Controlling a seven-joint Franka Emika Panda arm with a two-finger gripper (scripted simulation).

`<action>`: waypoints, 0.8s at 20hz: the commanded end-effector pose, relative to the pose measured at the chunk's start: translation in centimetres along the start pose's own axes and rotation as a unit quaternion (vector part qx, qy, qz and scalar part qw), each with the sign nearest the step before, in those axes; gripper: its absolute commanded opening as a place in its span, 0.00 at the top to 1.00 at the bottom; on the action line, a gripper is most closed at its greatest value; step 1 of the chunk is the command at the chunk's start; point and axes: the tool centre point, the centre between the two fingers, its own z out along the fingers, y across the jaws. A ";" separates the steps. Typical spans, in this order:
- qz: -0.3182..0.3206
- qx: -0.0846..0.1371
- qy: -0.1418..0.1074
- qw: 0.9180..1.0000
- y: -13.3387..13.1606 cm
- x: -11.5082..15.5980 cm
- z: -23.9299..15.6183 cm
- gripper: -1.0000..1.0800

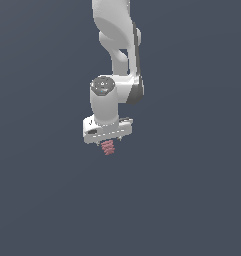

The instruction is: Pick up the object and move it to a goal position.

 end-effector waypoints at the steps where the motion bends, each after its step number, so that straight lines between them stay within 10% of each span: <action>1: -0.016 0.001 -0.001 1.000 0.3 -0.4 0.8 0.04; 16: -0.037 0.002 -0.004 0.999 0.7 -1.1 2.8 0.04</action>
